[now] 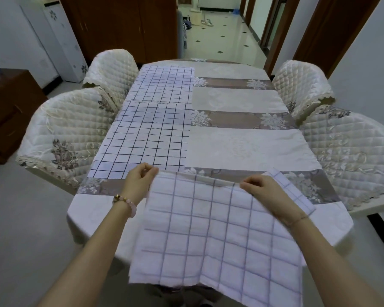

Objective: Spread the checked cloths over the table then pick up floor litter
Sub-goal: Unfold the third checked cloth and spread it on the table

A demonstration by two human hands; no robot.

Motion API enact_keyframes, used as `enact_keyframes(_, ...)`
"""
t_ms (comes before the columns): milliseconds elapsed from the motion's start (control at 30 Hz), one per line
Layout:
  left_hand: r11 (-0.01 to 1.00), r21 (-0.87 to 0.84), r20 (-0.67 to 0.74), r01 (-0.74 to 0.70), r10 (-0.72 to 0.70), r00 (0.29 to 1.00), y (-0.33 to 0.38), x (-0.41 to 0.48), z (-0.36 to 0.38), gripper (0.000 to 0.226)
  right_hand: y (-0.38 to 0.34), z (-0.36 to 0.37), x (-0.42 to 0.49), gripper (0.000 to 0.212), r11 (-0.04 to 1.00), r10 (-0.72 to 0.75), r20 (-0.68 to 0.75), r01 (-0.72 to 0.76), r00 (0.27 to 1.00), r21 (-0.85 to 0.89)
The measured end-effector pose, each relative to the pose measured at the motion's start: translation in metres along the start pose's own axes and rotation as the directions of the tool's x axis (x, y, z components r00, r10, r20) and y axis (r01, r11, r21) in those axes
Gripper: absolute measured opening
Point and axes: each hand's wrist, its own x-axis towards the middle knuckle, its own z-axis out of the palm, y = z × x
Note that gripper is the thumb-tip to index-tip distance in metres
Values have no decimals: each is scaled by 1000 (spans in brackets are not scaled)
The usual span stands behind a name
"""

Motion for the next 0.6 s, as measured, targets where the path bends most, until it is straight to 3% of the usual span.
enact_keyframes(67, 996, 0, 40, 88, -88, 995, -22, 2, 9, 21, 21, 14, 7, 17, 992, 50, 28, -46, 998, -119)
enact_keyframes(167, 960, 18, 132, 280, -280, 951, -52, -3, 20, 19, 49, 32, 13, 15, 984, 121, 66, -110, 990, -141)
enact_keyframes(233, 920, 44, 198, 390, -391, 899, -67, -9, 22, 34, 61, 40, 16, 18, 976, 148, 66, -135, 987, -170)
enact_keyframes(433, 880, 57, 319, 472, -464, 827, -93, -55, 5, 49, 84, 44, 22, 18, 955, 191, -5, -187, 982, -230)
enact_keyframes(533, 890, 73, 342, 451, -447, 827, -100, -76, -4, 20, 88, 41, 24, 22, 947, 206, -29, -206, 978, -247)
enact_keyframes(600, 868, 12, 340, 497, -471, 814, -105, -85, -6, 14, 92, 41, 27, 21, 943, 216, -47, -221, 975, -249)
